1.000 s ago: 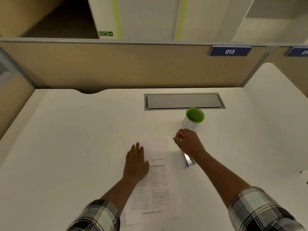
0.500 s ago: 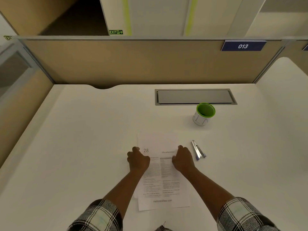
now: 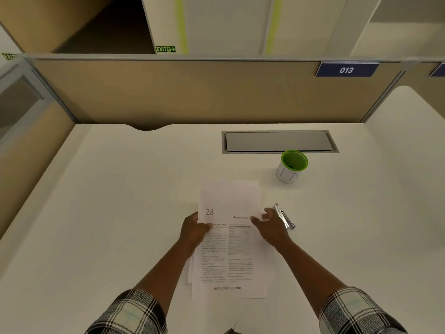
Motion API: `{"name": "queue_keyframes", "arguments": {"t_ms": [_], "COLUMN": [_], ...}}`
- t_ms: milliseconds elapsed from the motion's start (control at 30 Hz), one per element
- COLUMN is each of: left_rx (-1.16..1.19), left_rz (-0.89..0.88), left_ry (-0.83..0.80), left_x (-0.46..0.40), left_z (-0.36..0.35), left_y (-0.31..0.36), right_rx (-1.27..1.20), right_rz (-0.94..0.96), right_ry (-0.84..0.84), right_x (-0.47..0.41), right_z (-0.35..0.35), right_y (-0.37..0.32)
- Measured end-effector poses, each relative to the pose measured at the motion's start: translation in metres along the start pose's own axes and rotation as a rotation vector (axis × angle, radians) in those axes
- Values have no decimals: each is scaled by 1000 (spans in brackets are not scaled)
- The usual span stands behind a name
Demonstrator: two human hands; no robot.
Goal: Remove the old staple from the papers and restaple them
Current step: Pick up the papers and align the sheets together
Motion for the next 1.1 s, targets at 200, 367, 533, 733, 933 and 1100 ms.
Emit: {"name": "queue_keyframes", "arguments": {"t_ms": [200,367,533,733,933,1100], "left_rx": [149,176,197,159,99,80], "left_rz": [-117,-305,-458,-597,-617,-599], "left_ry": [-47,5,160,252,217,212], "left_x": [3,14,30,51,59,57], "left_z": [12,14,14,14,10,12], "left_y": [26,65,97,114,116,113], "right_rx": [-484,-512,-518,-508,-478,-404], "right_rz": [154,334,473,536,501,514], "right_ry": [-214,-101,-12,61,28,49], "right_x": [5,11,27,43,46,50], "right_z": [14,41,56,61,56,55], "right_y": [-23,-57,-83,-90,-85,-86]}}
Point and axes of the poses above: each hand's wrist, its own x-axis away from the middle knuckle, its own z-axis out of the back of the hand, y = z × x, the point moved 7 cm from there along -x, towards the middle knuckle, and after that the axes turned 5 degrees about x, right-handed, at the moved point
